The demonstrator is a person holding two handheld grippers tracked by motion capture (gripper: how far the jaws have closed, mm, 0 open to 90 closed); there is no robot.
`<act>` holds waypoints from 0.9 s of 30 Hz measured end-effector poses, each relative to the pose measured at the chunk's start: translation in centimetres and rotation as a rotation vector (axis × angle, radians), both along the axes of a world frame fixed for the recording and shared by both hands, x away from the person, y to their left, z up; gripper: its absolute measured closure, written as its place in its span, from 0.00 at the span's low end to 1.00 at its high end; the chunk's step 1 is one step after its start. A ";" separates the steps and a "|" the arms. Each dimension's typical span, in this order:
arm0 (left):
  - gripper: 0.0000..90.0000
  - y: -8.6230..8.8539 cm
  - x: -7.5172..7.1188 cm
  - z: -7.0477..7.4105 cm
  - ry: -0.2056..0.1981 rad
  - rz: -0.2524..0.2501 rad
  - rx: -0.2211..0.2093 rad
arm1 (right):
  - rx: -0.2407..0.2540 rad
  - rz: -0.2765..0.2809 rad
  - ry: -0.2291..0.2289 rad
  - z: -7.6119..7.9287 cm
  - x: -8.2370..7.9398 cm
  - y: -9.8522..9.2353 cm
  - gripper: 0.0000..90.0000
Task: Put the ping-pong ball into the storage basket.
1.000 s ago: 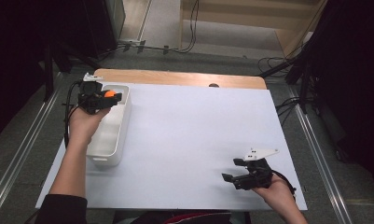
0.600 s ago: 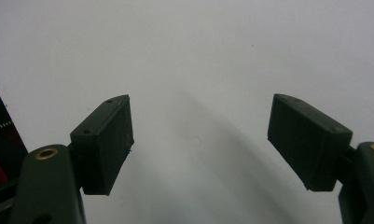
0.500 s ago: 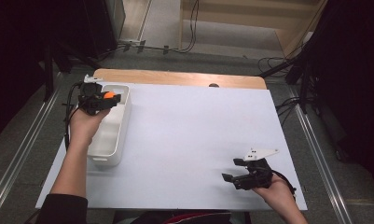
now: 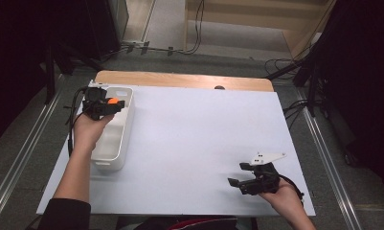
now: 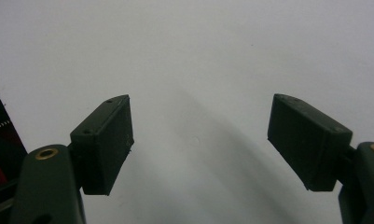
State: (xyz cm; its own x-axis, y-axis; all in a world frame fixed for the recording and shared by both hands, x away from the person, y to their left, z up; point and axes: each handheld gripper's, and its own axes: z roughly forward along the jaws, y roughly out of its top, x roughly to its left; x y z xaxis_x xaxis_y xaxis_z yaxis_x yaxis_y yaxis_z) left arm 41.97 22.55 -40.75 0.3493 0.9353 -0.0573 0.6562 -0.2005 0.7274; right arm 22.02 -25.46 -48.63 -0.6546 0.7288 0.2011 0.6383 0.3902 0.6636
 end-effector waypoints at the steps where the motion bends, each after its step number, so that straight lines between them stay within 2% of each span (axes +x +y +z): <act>1: 0.54 0.0 0.0 -0.1 0.003 -0.004 0.000 | -0.002 0.000 -0.001 0.0 0.0 0.0 0.23; 7: 0.54 -0.2 0.1 -0.5 0.013 -0.006 0.010 | -0.003 0.001 -0.002 0.0 0.0 0.0 0.23; 22: 0.54 -0.1 0.1 -0.5 0.006 0.004 0.007 | -0.003 -0.001 0.004 0.0 0.0 0.1 0.23; 23: 0.49 -0.1 0.1 -0.5 0.000 0.004 -0.002 | -0.006 0.004 0.003 0.0 0.0 0.1 0.23; 24: 0.46 -0.1 0.1 -0.4 -0.016 -0.006 -0.001 | -0.006 0.003 0.002 0.0 0.0 0.1 0.23; 27: 0.42 -0.1 0.1 -0.2 -0.023 0.003 -0.005 | -0.002 -0.001 -0.001 0.0 0.0 0.0 0.23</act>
